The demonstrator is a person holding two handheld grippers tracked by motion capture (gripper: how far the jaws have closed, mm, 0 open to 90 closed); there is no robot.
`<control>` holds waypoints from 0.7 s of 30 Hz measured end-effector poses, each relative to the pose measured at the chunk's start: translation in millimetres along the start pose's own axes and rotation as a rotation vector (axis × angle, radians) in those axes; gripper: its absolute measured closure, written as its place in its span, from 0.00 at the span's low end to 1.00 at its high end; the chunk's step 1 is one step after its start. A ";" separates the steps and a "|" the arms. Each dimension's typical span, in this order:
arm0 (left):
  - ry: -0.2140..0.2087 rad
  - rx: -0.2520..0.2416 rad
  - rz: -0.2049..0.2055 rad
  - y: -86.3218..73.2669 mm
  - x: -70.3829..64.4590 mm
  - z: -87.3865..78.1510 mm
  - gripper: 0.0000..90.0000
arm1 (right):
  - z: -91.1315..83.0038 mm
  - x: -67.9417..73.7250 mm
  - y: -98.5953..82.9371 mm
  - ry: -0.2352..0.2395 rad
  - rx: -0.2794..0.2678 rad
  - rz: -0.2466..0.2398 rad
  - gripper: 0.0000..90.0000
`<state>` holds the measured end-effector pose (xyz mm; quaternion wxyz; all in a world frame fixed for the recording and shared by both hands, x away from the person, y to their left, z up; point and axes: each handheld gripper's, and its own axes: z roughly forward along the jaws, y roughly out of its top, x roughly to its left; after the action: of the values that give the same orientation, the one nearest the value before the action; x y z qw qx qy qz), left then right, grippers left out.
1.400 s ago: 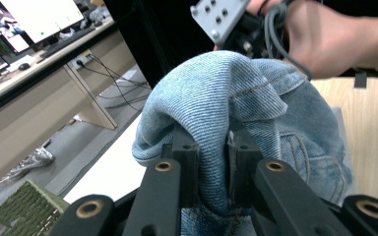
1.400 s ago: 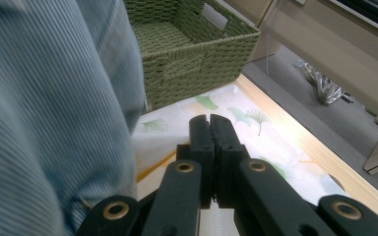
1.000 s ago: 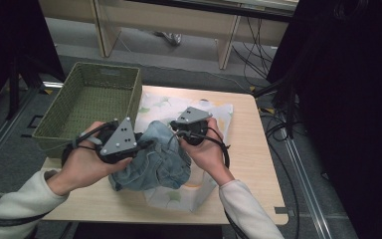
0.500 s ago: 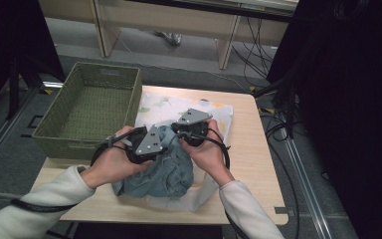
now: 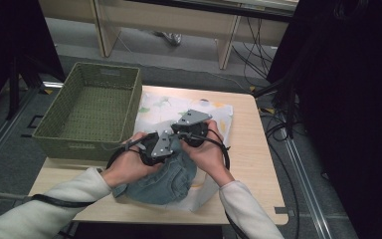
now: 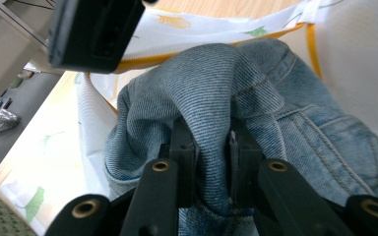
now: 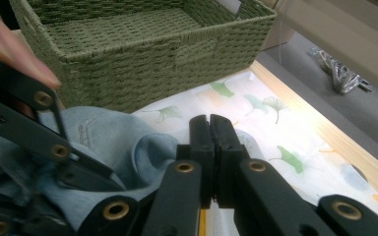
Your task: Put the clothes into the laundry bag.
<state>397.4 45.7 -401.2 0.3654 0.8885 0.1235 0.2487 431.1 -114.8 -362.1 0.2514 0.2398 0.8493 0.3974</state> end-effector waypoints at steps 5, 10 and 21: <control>0.058 -0.051 0.004 -9.8 -3.8 12.1 0.85 | 0.7 -2.0 -2.8 0.002 0.002 0.012 1.00; 0.078 -0.060 0.005 -15.9 -6.9 20.7 0.85 | 0.3 -5.3 -5.2 0.000 0.003 0.034 1.00; 0.089 -0.063 -0.048 -27.1 -6.5 48.4 0.83 | 4.8 -9.4 -11.3 0.017 0.013 0.071 1.00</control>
<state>416.7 33.7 -452.2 0.3930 0.8614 0.1529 0.2831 438.9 -124.2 -371.5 0.2283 0.2680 0.8451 0.4024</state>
